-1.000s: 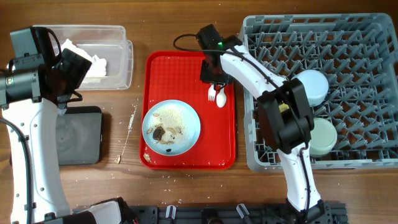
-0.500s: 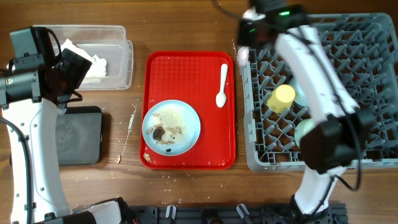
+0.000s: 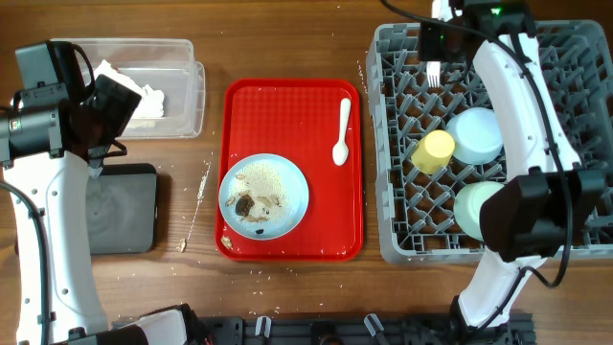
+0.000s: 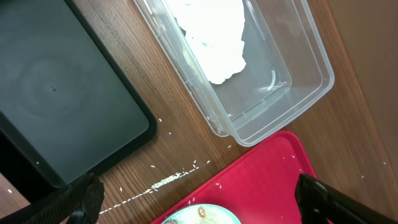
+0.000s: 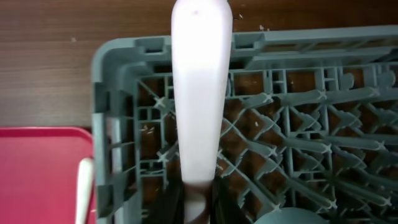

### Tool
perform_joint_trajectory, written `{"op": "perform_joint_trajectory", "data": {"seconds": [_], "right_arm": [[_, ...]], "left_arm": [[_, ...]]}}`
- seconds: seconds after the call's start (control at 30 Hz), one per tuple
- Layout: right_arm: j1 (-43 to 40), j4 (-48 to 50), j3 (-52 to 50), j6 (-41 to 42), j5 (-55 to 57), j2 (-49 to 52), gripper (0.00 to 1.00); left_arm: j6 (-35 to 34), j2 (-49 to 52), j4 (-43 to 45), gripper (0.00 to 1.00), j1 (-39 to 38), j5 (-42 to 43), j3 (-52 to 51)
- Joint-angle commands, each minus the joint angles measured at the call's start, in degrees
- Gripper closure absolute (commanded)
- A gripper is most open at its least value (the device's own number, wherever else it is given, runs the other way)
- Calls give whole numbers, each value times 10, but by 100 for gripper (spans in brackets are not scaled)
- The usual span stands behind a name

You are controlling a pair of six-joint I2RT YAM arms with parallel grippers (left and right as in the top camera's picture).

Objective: Sort waste into correct bins and load items into the dishwasher rack

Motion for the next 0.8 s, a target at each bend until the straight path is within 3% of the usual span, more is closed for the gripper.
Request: {"op": "perform_joint_trajectory", "data": {"seconds": [0.0,0.3,0.4,0.53,0.67,0.77], "right_arm": [[0,6,-11,-14,7,35,89],[0,-3,-14,-10,-3,51,68],[0,-22,-13,-10,-38,46,67],[16,-38,-12,-7,-167,10,68],[87,-33,-12,89,-195,-17,67],[157,-16,-25,216,-103,-4,66]], "left_arm": [[1,3,0,0,2,-8,0],[1,3,0,0,2,-8,-1],[1,3,0,0,2,-8,-1],[1,3,0,0,2,-8,-1],[1,3,0,0,3,-8,-1],[1,3,0,0,3,-8,-1]]}}
